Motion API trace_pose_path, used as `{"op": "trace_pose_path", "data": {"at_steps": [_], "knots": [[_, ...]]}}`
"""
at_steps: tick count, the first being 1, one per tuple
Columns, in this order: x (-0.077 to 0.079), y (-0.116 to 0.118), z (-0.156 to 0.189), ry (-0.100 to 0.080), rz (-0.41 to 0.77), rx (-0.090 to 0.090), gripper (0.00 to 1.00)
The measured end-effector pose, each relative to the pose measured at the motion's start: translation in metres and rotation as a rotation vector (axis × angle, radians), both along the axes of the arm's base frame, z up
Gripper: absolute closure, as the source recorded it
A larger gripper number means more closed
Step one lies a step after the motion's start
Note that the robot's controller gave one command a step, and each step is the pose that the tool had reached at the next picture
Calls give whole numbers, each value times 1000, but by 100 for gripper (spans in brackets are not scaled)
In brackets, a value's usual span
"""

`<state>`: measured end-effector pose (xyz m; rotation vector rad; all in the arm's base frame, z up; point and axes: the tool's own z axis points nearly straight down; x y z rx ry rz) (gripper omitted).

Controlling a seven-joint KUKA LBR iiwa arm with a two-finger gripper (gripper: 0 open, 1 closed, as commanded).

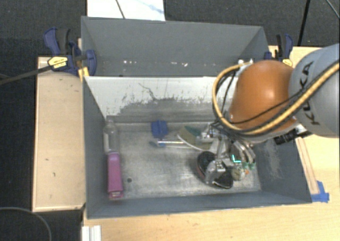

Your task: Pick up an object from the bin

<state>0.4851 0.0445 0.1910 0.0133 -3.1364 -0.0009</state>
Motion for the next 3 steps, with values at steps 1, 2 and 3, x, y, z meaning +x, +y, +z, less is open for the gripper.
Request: {"op": "trace_pose_path", "data": {"at_steps": [1,2,3], "knots": [[73,-45,-94,-25,394,4,0],[92,-67,-101,-50,456,-3,0],[90,-67,-104,-44,452,1,100]]}}
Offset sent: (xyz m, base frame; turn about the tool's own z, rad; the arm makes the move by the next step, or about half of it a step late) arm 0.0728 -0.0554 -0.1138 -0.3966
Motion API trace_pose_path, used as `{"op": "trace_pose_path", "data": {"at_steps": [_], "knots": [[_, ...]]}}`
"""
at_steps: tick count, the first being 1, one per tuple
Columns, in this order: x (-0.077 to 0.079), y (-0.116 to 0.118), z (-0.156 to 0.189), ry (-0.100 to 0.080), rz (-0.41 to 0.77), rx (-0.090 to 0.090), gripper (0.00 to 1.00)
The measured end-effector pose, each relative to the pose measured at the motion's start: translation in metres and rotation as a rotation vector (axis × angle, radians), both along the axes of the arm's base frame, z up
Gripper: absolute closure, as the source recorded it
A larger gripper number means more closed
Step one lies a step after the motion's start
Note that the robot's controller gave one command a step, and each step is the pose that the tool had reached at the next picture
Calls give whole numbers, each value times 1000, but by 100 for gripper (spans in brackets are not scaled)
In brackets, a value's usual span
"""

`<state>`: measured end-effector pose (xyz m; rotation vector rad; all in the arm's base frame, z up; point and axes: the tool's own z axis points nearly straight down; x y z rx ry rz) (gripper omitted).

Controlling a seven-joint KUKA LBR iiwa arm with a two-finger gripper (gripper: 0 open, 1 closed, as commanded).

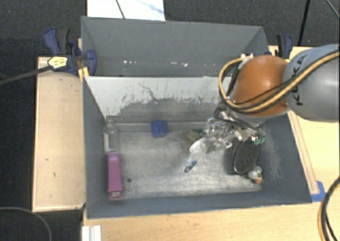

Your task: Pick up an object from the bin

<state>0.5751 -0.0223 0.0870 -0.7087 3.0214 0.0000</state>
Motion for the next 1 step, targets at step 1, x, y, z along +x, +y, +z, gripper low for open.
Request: {"op": "trace_pose_path", "data": {"at_steps": [1], "knots": [[-6,8,116,27,-9,-8,100]]}}
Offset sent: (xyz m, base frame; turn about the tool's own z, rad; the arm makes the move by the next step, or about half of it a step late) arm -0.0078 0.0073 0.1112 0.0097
